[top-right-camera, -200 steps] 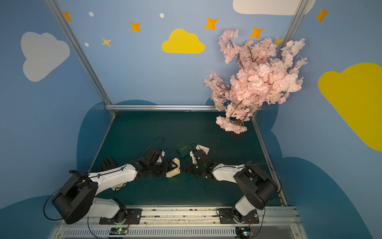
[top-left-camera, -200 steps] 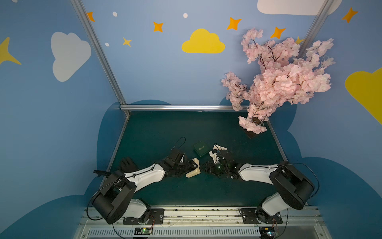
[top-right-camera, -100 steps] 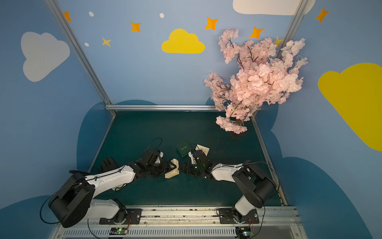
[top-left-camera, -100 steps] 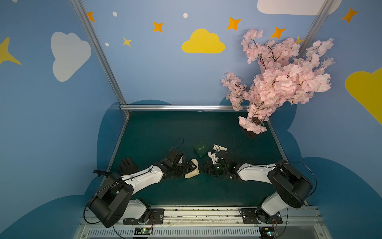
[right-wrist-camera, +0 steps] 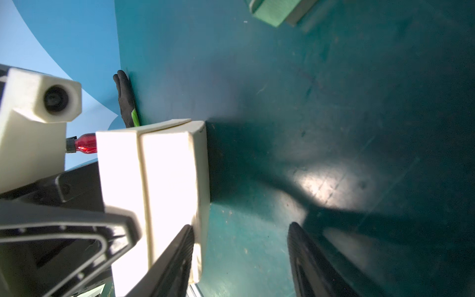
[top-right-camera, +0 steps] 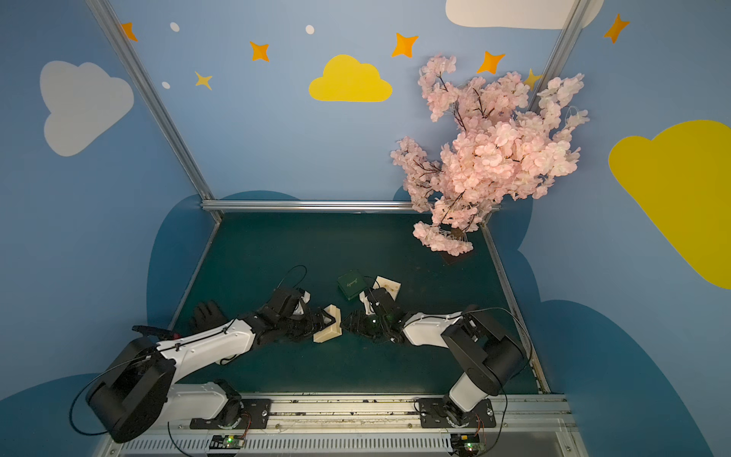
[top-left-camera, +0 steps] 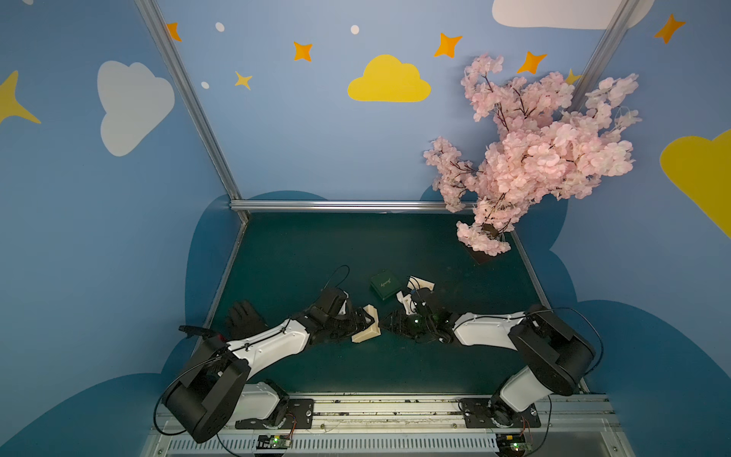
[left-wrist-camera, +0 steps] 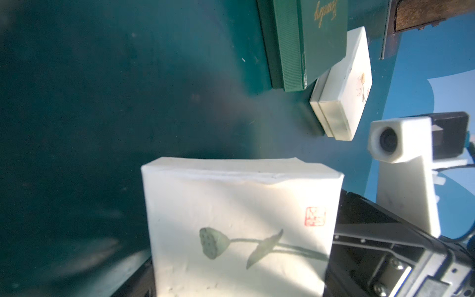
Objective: Take the rings out of the lift-off lid box
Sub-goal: Open the lid on the jewelry box, then place the lid at the center of the board.
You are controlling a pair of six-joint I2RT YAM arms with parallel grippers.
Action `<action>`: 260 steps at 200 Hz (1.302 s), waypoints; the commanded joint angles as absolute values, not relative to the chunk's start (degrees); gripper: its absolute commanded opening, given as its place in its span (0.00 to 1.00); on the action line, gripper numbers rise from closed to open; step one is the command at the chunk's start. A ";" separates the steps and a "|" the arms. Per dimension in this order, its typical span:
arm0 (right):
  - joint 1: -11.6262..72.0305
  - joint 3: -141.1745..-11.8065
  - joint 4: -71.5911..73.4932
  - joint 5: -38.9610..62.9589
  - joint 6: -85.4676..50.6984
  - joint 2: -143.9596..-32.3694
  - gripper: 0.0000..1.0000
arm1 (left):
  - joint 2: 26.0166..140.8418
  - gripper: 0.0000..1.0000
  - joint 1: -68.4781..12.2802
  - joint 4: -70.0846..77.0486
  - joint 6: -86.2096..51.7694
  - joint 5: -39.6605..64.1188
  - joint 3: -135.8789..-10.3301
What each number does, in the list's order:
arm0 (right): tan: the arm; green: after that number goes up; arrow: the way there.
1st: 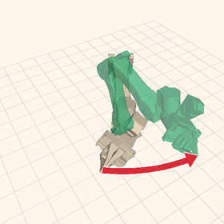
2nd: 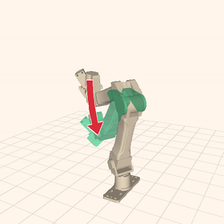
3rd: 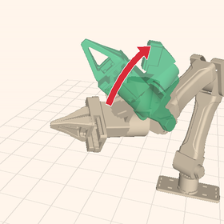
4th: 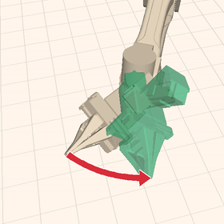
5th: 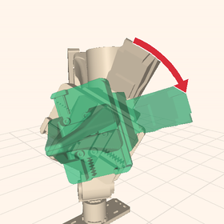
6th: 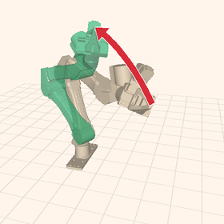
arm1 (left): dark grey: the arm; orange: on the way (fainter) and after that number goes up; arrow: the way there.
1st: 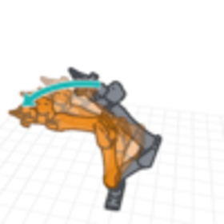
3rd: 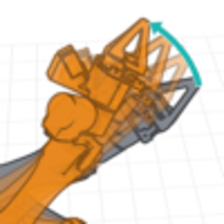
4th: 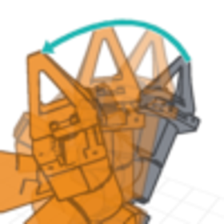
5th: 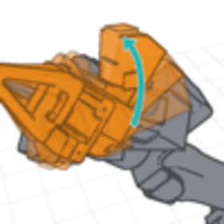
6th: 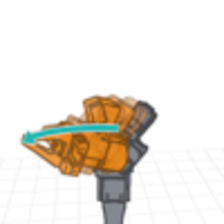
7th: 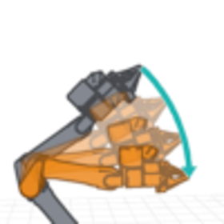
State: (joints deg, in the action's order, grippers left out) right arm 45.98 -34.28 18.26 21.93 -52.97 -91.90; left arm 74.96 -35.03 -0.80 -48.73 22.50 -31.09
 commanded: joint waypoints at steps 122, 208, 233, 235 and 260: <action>46.68 -31.38 -1.11 7.94 -51.02 -80.82 0.78 | 65.55 0.85 -32.52 -8.76 -41.25 20.48 -33.59; 52.74 -42.79 -18.15 2.66 -44.92 -75.85 0.77 | 66.66 0.87 -27.39 -28.48 -36.43 -6.09 -38.32; 55.22 -47.05 -20.61 2.26 -43.44 -77.83 0.76 | 67.29 0.88 -25.53 -27.49 -36.74 -11.16 -37.04; 55.33 -47.32 -20.64 2.32 -43.36 -78.01 0.76 | 67.47 0.88 -25.43 -27.26 -36.74 -11.51 -36.84; 56.41 -50.47 -20.21 4.08 -42.17 -81.21 0.64 | 69.85 0.89 -23.85 -25.35 -35.93 -12.83 -36.40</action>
